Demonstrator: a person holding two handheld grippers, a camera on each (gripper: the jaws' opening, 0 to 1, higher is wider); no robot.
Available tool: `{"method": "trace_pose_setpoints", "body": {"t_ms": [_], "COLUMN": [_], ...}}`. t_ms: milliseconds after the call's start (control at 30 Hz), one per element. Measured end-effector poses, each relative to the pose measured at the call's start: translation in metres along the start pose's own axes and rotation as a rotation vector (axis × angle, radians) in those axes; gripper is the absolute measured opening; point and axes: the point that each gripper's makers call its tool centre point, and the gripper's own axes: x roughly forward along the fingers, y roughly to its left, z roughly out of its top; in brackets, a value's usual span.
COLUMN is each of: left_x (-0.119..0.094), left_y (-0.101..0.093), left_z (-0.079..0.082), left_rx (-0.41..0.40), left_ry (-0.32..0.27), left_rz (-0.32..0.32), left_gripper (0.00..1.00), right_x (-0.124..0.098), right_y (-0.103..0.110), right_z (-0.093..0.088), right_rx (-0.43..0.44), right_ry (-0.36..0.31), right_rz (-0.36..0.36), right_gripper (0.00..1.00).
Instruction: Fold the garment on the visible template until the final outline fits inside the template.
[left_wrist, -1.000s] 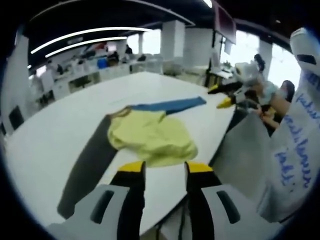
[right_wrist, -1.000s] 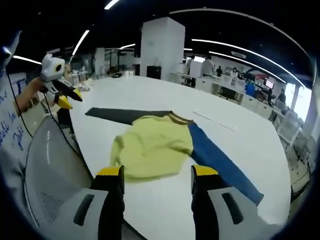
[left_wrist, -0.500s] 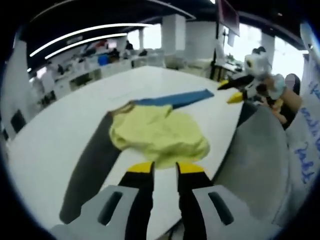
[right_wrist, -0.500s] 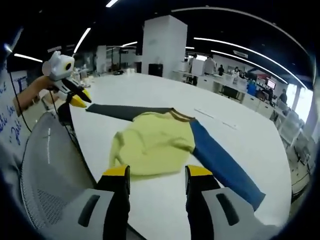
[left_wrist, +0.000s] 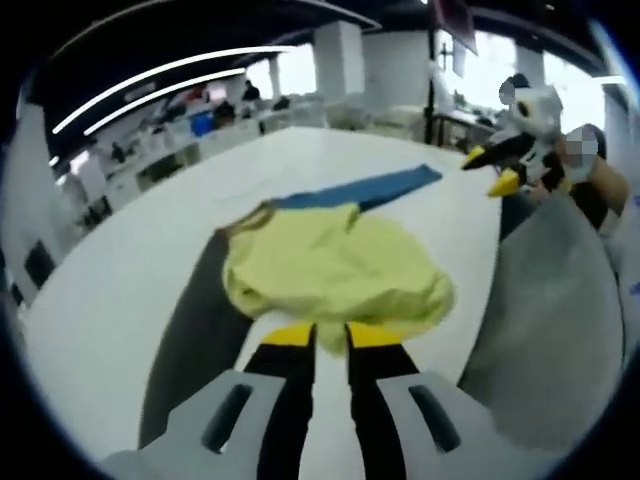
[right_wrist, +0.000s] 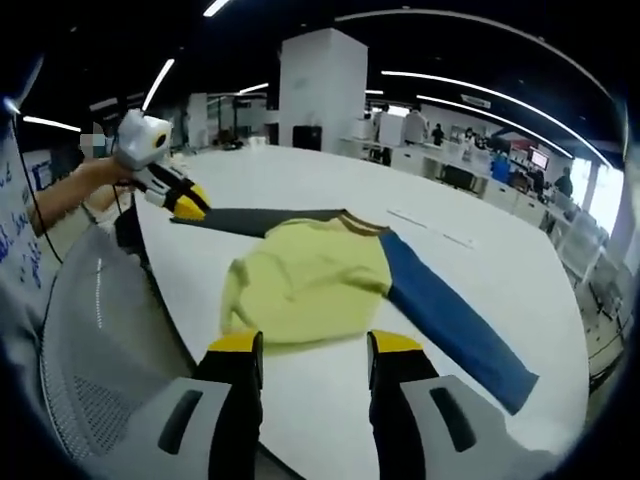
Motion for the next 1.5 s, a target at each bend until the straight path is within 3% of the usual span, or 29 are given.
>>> {"method": "trace_pose_setpoints", "body": {"t_ms": [433, 733, 1033, 1500], "left_x": [0.05, 0.073, 0.088, 0.099], "left_y": [0.021, 0.019, 0.024, 0.03], "left_z": [-0.014, -0.028, -0.039, -0.045], "left_rx": [-0.086, -0.089, -0.101, -0.139], "left_ry": [0.028, 0.075, 0.115, 0.116], "left_rz": [-0.022, -0.053, -0.053, -0.028], "left_gripper": [0.02, 0.02, 0.03, 0.06], "right_x": [0.002, -0.001, 0.002, 0.003], "right_y": [0.0, -0.005, -0.003, -0.004], "right_z": [-0.003, -0.006, -0.008, -0.011], "right_rx": [0.005, 0.015, 0.019, 0.023], "right_ry": [0.005, 0.009, 0.016, 0.021], "right_rz": [0.001, -0.016, -0.012, -0.015], "right_gripper": [0.41, 0.42, 0.42, 0.41]}}
